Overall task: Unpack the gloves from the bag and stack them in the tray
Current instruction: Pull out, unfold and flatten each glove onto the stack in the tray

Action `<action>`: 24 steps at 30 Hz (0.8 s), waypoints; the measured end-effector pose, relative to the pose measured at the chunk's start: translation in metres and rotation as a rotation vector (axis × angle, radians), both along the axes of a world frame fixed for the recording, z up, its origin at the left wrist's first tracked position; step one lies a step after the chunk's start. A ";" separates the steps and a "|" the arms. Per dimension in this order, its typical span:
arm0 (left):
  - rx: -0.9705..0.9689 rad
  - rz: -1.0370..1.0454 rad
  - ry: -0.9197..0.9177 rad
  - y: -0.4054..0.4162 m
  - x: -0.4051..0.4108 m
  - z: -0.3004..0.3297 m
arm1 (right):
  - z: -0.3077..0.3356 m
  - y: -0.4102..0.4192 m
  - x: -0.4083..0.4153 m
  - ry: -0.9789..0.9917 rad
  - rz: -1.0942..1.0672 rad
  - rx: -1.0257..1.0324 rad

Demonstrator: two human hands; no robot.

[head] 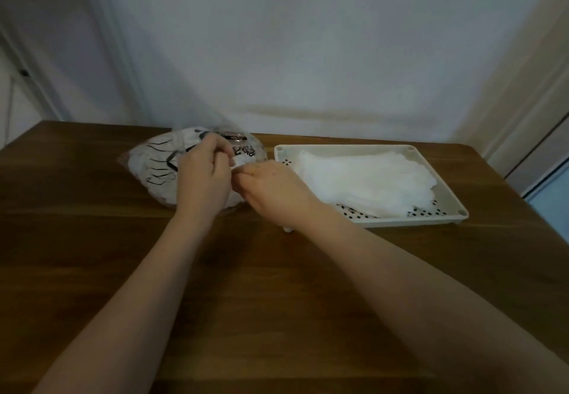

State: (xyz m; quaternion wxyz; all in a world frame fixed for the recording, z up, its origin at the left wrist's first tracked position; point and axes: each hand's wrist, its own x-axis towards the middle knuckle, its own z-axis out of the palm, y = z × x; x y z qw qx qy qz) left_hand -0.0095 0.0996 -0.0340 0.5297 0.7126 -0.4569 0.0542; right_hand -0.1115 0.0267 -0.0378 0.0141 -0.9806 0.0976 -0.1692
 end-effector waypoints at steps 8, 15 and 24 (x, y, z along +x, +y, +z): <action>0.054 -0.022 0.094 0.004 0.016 -0.013 | -0.021 -0.003 0.032 0.066 -0.410 0.616; 0.231 -0.278 0.190 0.005 0.017 -0.026 | -0.011 -0.005 0.013 -0.326 -0.382 0.926; 0.129 -0.279 0.185 0.010 -0.002 -0.006 | 0.007 -0.014 -0.014 -0.526 -0.382 1.388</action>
